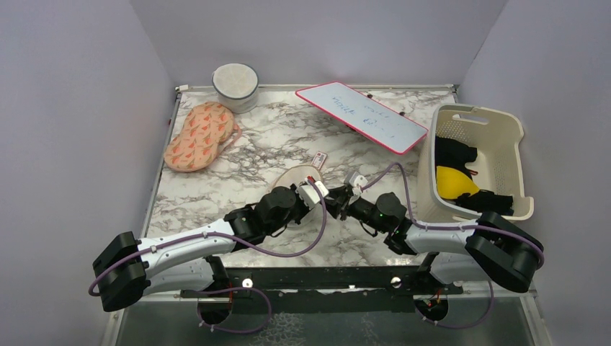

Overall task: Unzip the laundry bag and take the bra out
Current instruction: Unzip the laundry bag at the center of the board.

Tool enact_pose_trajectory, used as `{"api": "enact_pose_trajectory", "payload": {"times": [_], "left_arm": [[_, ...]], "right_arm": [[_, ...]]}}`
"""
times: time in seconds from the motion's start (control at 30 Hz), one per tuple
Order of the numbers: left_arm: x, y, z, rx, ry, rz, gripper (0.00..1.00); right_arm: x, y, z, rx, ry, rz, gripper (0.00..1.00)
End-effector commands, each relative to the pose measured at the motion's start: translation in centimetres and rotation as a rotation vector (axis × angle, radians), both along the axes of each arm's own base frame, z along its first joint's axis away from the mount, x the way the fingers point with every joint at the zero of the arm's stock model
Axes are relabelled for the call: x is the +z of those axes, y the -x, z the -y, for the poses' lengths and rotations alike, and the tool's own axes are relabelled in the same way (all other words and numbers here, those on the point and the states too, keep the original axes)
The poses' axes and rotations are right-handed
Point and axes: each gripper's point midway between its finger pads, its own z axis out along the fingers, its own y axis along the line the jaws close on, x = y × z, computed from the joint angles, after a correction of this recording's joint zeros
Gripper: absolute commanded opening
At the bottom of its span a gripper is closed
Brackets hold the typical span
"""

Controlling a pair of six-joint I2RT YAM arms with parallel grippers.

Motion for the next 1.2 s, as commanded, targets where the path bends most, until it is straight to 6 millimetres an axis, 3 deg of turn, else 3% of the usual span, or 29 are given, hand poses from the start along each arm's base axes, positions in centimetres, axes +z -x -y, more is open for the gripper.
{"api": "enact_pose_trajectory", "payload": {"times": [0.0, 0.3, 0.63, 0.73, 0.77, 0.87, 1.0, 1.17], "left_arm": [[1.6, 0.0, 1.1, -0.019, 0.053, -0.003, 0.0], [1.5, 0.0, 1.1, -0.022, 0.051, -0.006, 0.0], [1.5, 0.0, 1.1, -0.025, 0.052, -0.006, 0.0], [1.6, 0.1, 1.1, -0.03, 0.05, -0.004, 0.0], [1.6, 0.1, 1.2, -0.035, 0.049, -0.001, 0.0], [1.5, 0.2, 1.2, -0.042, 0.043, 0.004, 0.0], [1.7, 0.1, 1.0, -0.048, 0.04, 0.02, 0.0], [1.7, 0.3, 1.0, -0.077, 0.03, 0.05, 0.0]], "right_arm": [[0.7, -0.5, -0.1, -0.026, -0.028, 0.011, 0.31], [0.6, -0.7, 0.0, -0.041, -0.027, 0.016, 0.29], [0.4, -1.3, 0.5, -0.088, -0.025, 0.002, 0.15], [0.0, -1.8, 0.7, -0.114, 0.003, -0.02, 0.06], [-0.6, -2.0, 0.8, -0.132, 0.025, -0.038, 0.02], [-1.4, -2.8, 1.5, -0.203, 0.05, -0.097, 0.01], [-1.1, -2.7, 1.8, -0.228, 0.021, -0.154, 0.01], [-2.5, -2.8, 0.9, -0.281, 0.096, -0.408, 0.01]]}}
